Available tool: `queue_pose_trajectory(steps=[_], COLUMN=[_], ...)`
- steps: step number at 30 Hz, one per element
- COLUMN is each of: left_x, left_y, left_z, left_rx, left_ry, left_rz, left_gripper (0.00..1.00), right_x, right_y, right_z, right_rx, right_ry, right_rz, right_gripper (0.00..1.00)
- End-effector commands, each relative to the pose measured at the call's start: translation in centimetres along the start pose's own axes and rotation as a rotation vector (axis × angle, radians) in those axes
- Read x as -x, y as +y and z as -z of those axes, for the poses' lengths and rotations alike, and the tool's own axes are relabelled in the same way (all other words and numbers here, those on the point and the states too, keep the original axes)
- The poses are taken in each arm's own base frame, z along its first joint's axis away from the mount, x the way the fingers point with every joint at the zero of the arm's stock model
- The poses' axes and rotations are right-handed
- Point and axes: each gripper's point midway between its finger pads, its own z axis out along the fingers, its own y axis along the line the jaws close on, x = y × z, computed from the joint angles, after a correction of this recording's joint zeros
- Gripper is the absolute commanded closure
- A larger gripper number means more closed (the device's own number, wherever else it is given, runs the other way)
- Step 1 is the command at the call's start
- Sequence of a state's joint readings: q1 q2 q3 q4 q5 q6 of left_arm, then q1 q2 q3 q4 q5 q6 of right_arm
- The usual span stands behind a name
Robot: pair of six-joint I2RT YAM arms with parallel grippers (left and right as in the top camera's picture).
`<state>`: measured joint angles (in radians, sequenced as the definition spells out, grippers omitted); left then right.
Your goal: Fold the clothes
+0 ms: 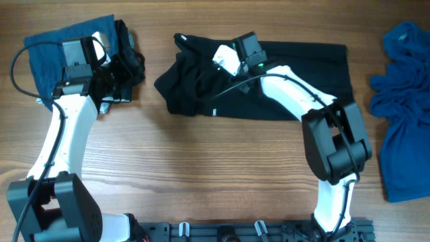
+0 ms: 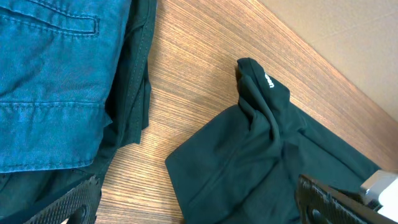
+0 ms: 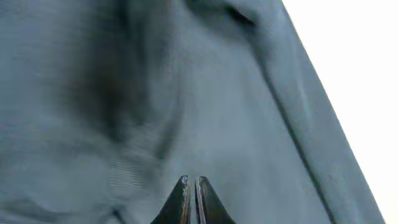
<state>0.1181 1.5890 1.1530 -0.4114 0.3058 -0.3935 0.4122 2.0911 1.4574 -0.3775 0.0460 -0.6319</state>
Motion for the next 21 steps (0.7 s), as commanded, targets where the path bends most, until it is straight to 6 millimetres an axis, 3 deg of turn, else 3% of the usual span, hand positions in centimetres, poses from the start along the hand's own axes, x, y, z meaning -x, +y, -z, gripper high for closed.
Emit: queue_pose_trajectory(steps=[1,6,8,12,14,16,17,21], left_x=[0.6,0.6,0.6,0.6,0.6,0.6,0.6,0.6], left_y=[-0.9,-0.9,-0.9,-0.9,-0.9,-0.9,-0.9,-0.9], left_z=[0.9,0.9,0.9,0.9,0.9,0.9,0.9,0.9], left_rx=[-0.025,-0.025,-0.025,-0.025,-0.025,-0.025,-0.025,-0.025], left_ry=[-0.022,-0.022,-0.022,-0.022,-0.022,-0.022,-0.022,-0.022], left_rz=[-0.035,-0.035,-0.035,-0.035,-0.035,-0.035,-0.035,-0.035], left_gripper=[0.0,0.0,0.0,0.0,0.0,0.0,0.0,0.0], right_x=[-0.5,0.6,4.1,8.5,9.6,10.0,10.1,9.7], right_y=[0.0,-1.5,-2.8,-1.8,0.2,1.9,2.7,4.0], right_z=[-0.5,-0.1,2.9,7.1,7.2,6.7,6.2,4.5], right_rx=[0.062,0.028,-0.002,-0.078,-0.08,-0.057,-0.045,-0.026], right_ry=[-0.031,-0.08,-0.157,-0.216,-0.214,-0.207,-0.201,-0.175], right_rz=[-0.091,-0.159,-0.204,-0.089,-0.014,0.023,0.035,0.065], right_gripper=[0.96,0.96,0.96,0.96,0.94,0.82,0.8,0.73])
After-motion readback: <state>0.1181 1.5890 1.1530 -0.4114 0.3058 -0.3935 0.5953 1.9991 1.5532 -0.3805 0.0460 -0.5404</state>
